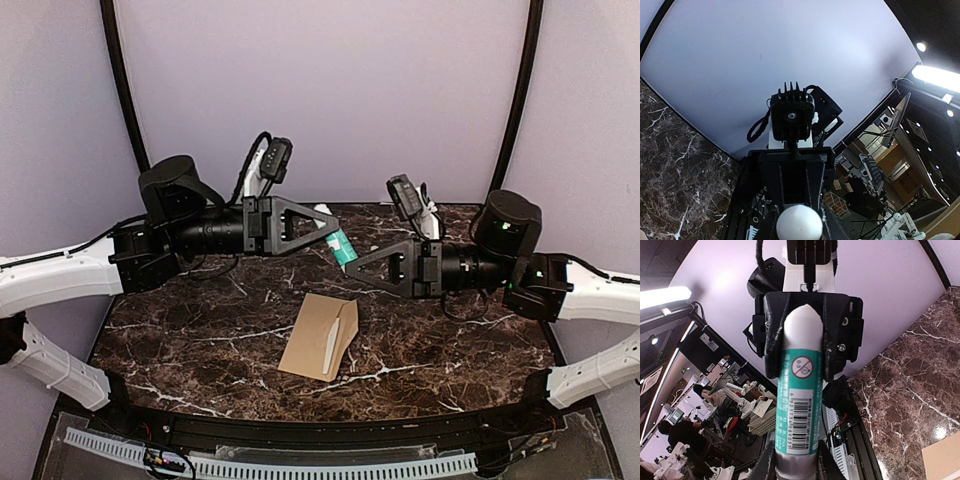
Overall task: Place the letter into the envelope and seal it
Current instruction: Screw the solid glue.
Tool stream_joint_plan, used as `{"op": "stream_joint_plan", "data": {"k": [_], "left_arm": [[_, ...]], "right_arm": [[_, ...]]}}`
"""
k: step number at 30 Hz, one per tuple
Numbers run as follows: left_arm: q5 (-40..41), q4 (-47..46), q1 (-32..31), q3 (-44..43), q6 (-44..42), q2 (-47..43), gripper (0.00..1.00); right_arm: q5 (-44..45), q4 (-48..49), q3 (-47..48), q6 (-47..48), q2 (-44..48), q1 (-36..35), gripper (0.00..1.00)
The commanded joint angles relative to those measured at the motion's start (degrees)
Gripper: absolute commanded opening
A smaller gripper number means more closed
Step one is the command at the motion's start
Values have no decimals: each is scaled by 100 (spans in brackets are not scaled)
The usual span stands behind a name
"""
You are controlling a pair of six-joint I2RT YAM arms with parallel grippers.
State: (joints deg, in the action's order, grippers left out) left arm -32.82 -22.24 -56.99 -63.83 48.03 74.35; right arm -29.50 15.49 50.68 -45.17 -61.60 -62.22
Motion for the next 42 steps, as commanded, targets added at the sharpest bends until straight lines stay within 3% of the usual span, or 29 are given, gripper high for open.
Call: {"op": "stream_joint_plan", "data": {"k": [1, 6, 18, 31, 37, 42], "left_arm": [[-91, -115, 37, -135, -42, -32, 0], [36, 7, 31, -124, -136, -70, 0], [1437, 1304, 31, -167, -602, -160, 0], [2326, 1380, 38, 22, 98, -43, 0], [2521, 1544, 36, 129, 184, -21, 0], [2750, 1601, 33, 328, 287, -70, 0]], "right_arm": [[-42, 196, -23, 38, 87, -34, 17], [142, -89, 3, 130, 134, -38, 12], [1564, -1751, 562, 534, -82, -44, 6], [3644, -3573, 2096, 940, -1469, -445, 5], [4703, -4349, 2812, 646, -2135, -658, 5], [5086, -4713, 3176, 334, -2530, -707, 5]]}}
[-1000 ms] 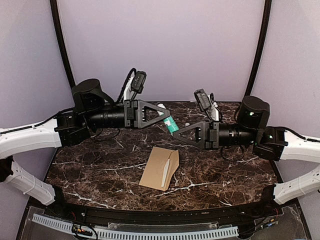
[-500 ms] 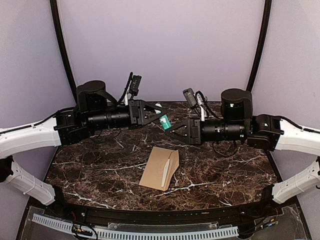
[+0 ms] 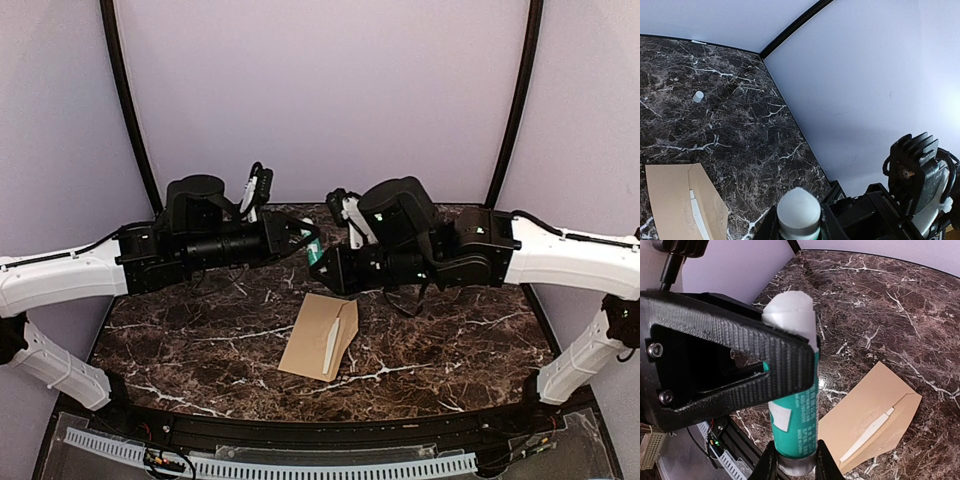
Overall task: Place the letter into the envelope and seal it
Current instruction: Screw the solid glue.
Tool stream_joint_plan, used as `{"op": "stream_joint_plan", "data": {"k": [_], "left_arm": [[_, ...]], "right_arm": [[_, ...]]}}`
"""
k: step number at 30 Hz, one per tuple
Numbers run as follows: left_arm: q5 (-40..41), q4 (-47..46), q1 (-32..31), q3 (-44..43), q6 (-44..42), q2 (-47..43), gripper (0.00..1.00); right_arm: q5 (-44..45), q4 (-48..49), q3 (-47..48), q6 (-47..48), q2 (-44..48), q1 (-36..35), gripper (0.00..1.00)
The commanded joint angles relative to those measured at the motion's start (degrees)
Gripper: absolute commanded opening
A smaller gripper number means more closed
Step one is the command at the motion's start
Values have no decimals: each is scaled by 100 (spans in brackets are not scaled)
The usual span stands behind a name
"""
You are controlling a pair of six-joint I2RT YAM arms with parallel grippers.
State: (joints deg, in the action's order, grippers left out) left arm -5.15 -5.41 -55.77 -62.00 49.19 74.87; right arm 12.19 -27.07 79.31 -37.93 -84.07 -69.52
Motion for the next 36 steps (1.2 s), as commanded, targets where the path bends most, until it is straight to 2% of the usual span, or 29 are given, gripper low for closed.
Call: {"op": "stream_joint_plan", "data": {"k": [1, 6, 9, 18, 24, 31, 34, 36], "left_arm": [[7, -94, -92, 201, 188, -133, 0], [83, -134, -90, 297, 261, -144, 0], [108, -154, -86, 308, 271, -140, 0], [161, -546, 14, 503, 303, -512, 0], [-354, -1374, 63, 741, 122, -785, 0], [-1496, -2056, 71, 809, -169, -764, 0], [-1735, -2169, 71, 845, -231, -771, 0], [-1830, -2192, 68, 847, -277, -786, 0]], "right_arm": [[961, -522, 415, -403, -392, 16, 6], [1029, -695, 672, -404, -646, -32, 6], [889, -502, 572, -328, -534, -38, 10], [-192, 763, -633, -28, 689, -30, 43], [-757, 1392, -1260, -24, 1299, 16, 61], [-1597, 2609, -1540, -33, 1342, 57, 67], [-1704, 2839, -1469, -28, 1245, 57, 66], [-1673, 2865, -1418, -37, 1182, 54, 61]]}}
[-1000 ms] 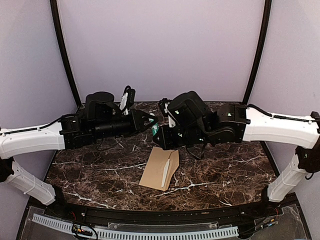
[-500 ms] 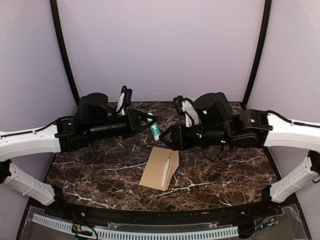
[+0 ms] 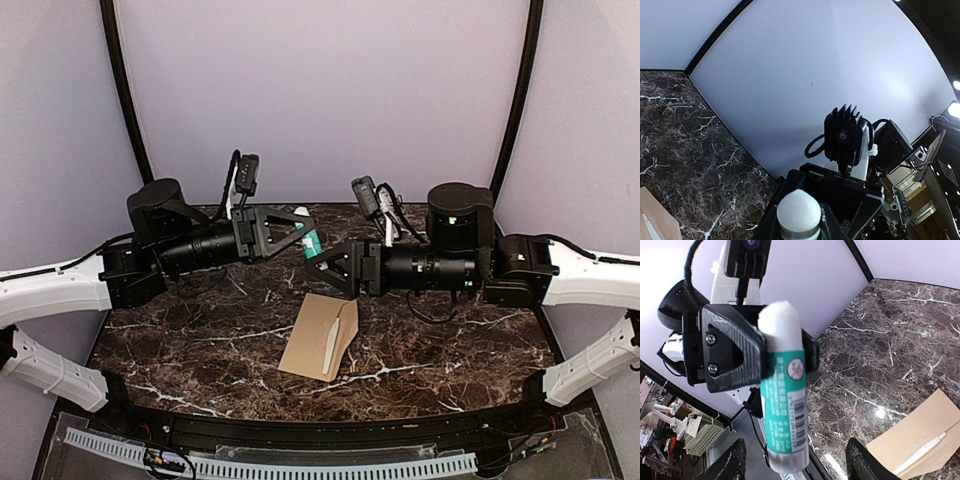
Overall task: Place the letter into the envelope and seal it
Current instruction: Screw the solid glue.
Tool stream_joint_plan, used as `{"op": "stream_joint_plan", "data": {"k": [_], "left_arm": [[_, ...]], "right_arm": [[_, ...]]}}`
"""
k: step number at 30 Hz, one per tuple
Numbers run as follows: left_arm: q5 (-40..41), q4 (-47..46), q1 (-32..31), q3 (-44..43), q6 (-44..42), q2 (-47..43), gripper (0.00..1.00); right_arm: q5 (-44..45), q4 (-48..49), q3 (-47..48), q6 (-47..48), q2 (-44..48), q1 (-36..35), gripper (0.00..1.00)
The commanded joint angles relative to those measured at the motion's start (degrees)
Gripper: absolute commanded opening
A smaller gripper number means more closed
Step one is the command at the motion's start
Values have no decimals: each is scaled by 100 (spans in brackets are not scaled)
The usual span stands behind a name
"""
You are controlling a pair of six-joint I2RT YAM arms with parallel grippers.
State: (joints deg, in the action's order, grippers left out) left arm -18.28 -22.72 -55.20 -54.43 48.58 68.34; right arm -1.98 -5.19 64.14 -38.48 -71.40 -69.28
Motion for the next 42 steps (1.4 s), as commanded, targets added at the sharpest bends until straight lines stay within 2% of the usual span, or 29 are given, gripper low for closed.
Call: {"op": "stream_joint_plan", "data": {"k": [1, 7, 12, 13, 18, 22, 26, 29, 33, 38, 39, 41, 42], "left_arm": [[-548, -470, 10, 91, -225, -135, 0], [-629, -492, 9, 104, -251, -136, 0], [-688, -540, 9, 145, -227, -111, 0], [-719, -549, 9, 159, -218, -110, 3], [-844, -642, 7, 226, -161, -84, 34], [-1010, -769, -2, 248, -57, 11, 44], [-1102, -866, -11, 251, 14, 108, 46], [-1069, -901, -8, 243, 20, 122, 43], [-1042, -1020, -9, 231, 106, 163, 29], [-1077, -1337, -15, 314, 313, 241, 19], [-1079, -1352, -10, 323, 325, 248, 14], [-1080, -1372, -9, 331, 335, 227, 9], [-1050, -1375, -13, 338, 336, 217, 8]], "right_arm": [[-244, 670, 130, 15, -126, 28, 59], [-383, 794, 229, -22, -303, 28, 36], [-366, 881, 167, -45, -275, 30, 21], [-348, 900, 142, -46, -255, 28, 19], [-291, 940, 78, -30, -198, 28, 14], [-277, 958, 72, -18, -194, 30, 13], [-298, 950, 91, -10, -217, 28, 13], [-324, 926, 100, -4, -229, 35, 13], [-385, 915, 77, -2, -232, 28, 12], [-526, 861, 91, 30, -261, 33, 13], [-531, 835, 90, 26, -256, 29, 13], [-496, 794, 78, 24, -218, 28, 21], [-471, 802, 47, 20, -189, 28, 28]]}}
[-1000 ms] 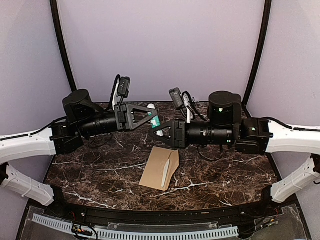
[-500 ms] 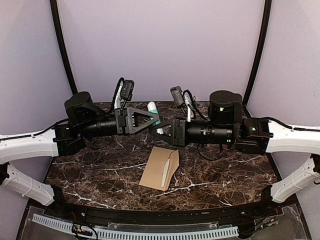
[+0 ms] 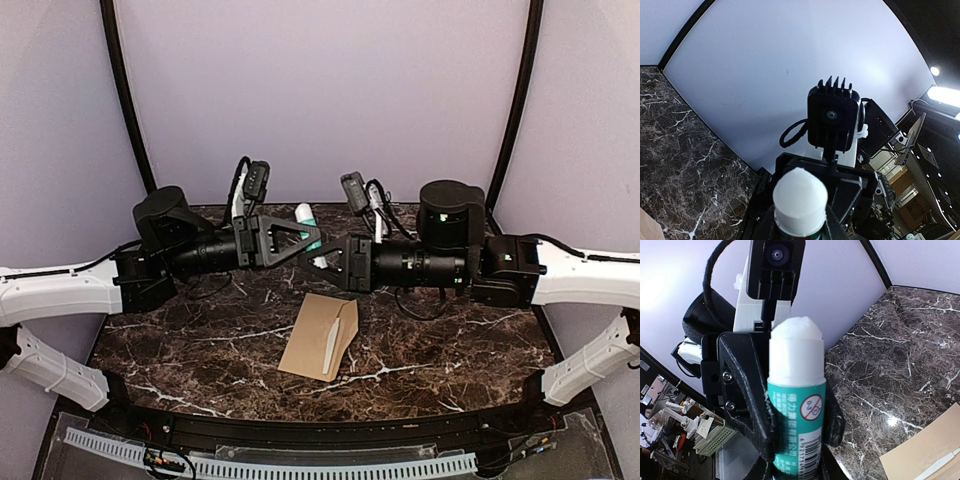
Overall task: Place the letter into the envelope and seal it
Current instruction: Screw the solid glue.
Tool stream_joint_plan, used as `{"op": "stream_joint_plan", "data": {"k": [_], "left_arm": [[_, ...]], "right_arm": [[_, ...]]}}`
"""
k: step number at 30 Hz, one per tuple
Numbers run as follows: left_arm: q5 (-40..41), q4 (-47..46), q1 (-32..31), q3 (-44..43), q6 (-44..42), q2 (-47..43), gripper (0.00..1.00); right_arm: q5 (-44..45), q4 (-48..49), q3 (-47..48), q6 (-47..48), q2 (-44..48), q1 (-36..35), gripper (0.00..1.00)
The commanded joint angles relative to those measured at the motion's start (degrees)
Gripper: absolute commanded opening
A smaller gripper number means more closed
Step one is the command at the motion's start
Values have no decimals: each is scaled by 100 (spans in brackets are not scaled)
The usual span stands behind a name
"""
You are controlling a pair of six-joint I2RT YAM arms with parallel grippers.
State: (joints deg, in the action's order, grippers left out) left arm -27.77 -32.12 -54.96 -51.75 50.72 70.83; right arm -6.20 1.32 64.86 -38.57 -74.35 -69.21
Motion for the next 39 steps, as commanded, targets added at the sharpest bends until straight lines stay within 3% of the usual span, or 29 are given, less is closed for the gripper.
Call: {"op": "stream_joint_plan", "data": {"k": [1, 4, 7, 13, 22, 30, 39], "left_arm": [[-73, -435, -38, 93, 118, -80, 5], [111, -495, -36, 177, 106, -218, 0], [137, -632, -33, 264, 138, -329, 0], [-68, -891, -33, 270, 282, -292, 0], [-176, -1080, -33, 251, 394, -237, 0], [-224, -1171, -33, 244, 448, -198, 0], [-266, -1243, -33, 244, 500, -155, 0]], "right_arm": [[-26, 196, -80, 11, 201, 26, 40], [-130, 569, -374, -46, 473, 75, 62], [-423, 1160, -764, -241, 714, 216, 67], [-1374, 2391, -1407, -708, 891, 462, 58], [-1877, 2498, -1162, -705, 529, 465, 59], [-1948, 2794, -1093, -791, 377, 468, 40], [-2023, 3034, -1005, -867, 222, 465, 34]]}}
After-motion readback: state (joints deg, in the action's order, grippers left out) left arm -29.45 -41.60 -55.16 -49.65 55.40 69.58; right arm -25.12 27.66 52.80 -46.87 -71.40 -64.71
